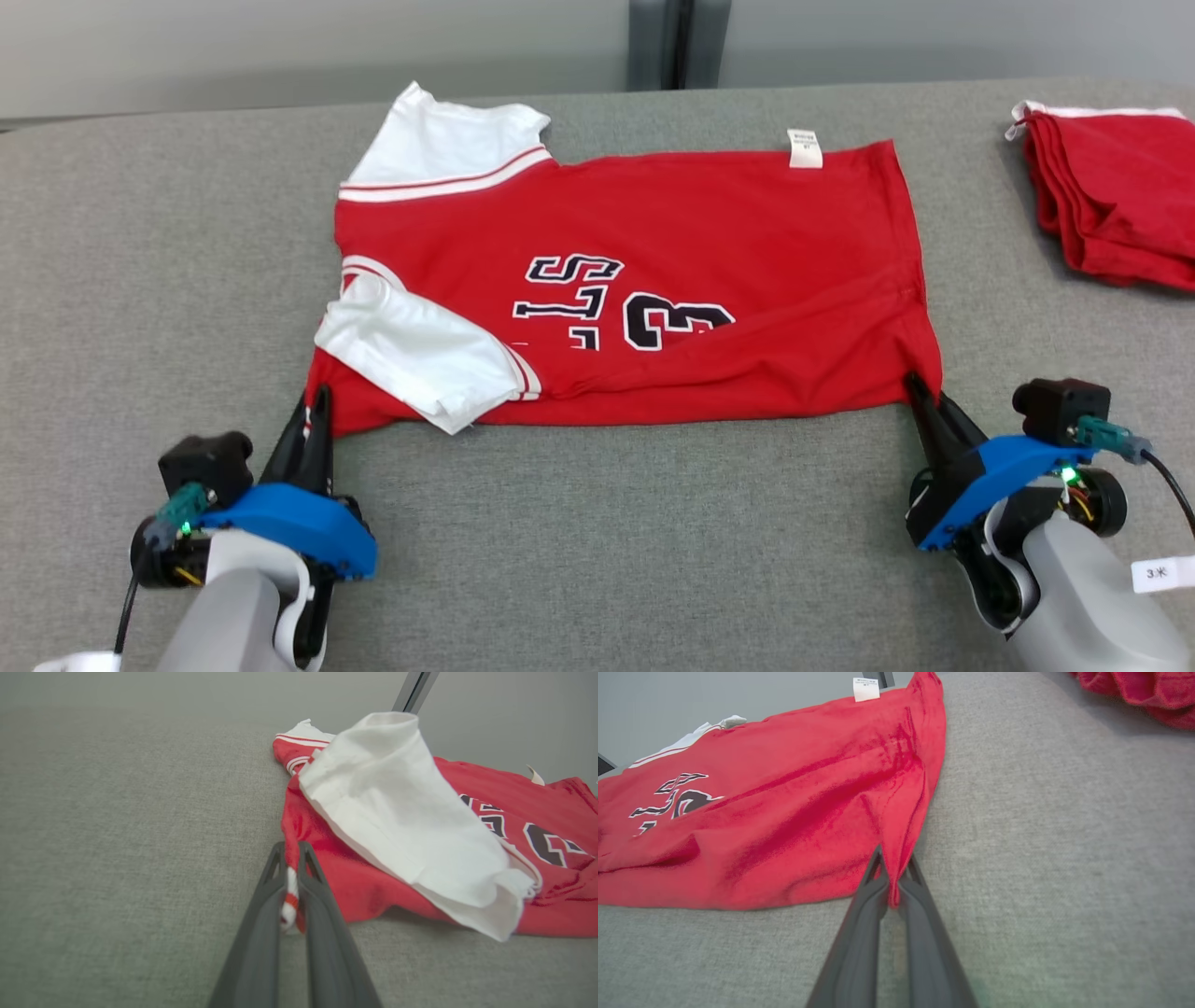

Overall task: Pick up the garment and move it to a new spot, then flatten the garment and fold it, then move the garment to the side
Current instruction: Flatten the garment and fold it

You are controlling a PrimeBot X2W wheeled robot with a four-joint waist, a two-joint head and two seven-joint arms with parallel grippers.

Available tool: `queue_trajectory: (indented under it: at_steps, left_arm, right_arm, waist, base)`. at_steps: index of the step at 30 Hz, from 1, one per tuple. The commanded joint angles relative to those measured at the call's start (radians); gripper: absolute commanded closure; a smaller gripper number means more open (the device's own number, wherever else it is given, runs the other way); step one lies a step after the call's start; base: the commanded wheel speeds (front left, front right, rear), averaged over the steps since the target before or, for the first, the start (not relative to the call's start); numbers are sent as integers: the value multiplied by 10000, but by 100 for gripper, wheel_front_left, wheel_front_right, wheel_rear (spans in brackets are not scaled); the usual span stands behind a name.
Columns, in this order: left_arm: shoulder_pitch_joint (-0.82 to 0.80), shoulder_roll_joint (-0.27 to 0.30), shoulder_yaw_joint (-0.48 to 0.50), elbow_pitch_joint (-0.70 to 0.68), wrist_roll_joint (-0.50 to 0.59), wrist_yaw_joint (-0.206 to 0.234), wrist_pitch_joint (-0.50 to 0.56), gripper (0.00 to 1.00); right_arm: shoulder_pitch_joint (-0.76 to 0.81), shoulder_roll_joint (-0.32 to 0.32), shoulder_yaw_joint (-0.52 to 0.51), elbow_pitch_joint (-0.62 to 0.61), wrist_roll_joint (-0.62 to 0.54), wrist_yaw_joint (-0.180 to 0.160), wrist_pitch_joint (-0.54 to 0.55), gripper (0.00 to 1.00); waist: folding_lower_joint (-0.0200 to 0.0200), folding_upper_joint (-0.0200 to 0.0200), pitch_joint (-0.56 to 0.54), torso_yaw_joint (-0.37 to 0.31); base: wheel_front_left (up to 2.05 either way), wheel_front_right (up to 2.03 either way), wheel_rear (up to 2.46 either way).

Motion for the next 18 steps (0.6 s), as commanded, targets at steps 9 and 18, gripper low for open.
queue_trajectory:
  at_steps: [9,18]
  left_arm:
    - [1781,-157,255,-1867,91,-43,-42,100]
    - [4044,-239,307,-3646,183,240,-43,100]
  right_arm:
    - [1456,-404,-236,-927,544,1,-484,100]
    - [4040,-636,-1467,-3639,305,0,434,100]
  waist:
    - [-1,-1,-909,159]
    - [-1,-1,-1445,174]
  base:
    - [0,0,0]
    - [0,0,0]
